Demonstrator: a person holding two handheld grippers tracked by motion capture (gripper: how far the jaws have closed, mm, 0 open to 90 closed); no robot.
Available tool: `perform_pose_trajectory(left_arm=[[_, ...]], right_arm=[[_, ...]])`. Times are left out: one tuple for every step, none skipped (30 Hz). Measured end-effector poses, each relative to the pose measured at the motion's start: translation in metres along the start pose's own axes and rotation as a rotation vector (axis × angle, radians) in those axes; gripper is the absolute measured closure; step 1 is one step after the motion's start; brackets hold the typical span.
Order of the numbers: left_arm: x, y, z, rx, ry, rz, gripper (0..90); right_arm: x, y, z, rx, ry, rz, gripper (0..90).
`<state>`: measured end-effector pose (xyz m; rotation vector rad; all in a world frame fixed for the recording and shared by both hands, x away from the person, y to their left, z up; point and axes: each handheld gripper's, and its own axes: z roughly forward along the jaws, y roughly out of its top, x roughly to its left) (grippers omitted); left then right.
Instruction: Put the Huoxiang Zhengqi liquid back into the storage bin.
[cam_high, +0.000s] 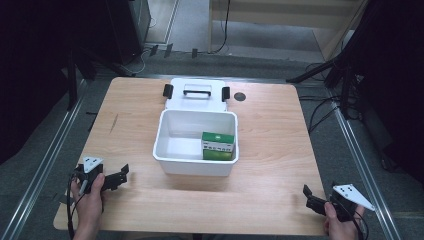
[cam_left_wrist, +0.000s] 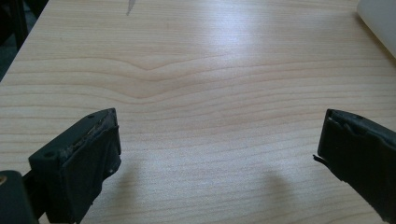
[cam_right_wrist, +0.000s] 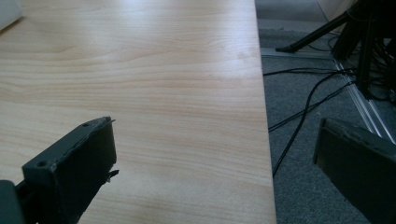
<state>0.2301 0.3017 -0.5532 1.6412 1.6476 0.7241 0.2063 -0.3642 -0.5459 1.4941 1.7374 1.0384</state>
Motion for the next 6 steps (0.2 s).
perform_pose_trajectory(left_arm=[[0.0000,0.0000,0.0000,0.000,0.000,0.000,0.0],[-0.0001,-0.0001,0.0000,0.000,0.000,0.001,0.0],[-0.0006,-0.0002,-0.0001,0.000,0.002,0.003,0.0],[-0.0006,-0.0002,-0.0001,0.000,0.002,0.003,0.0],[-0.0006,-0.0002,0.0000,0.001,0.002,0.003,0.0],[-0.0006,-0.0002,0.0000,0.001,0.002,0.003,0.0]], right_arm=[[-0.0007,-0.0004,-0.0001,-0.003,0.001,0.003,0.0],[-0.0007,-0.0004,-0.0001,-0.003,0.001,0.003,0.0],[-0.0037,-0.0007,-0.0009,-0.014,0.007,0.022,0.0],[-0.0037,-0.0007,-0.0009,-0.014,0.007,0.022,0.0],[-0.0063,-0.0007,-0.0013,-0.014,0.027,0.045,0.0],[-0.0063,-0.0007,-0.0013,-0.014,0.027,0.045,0.0]])
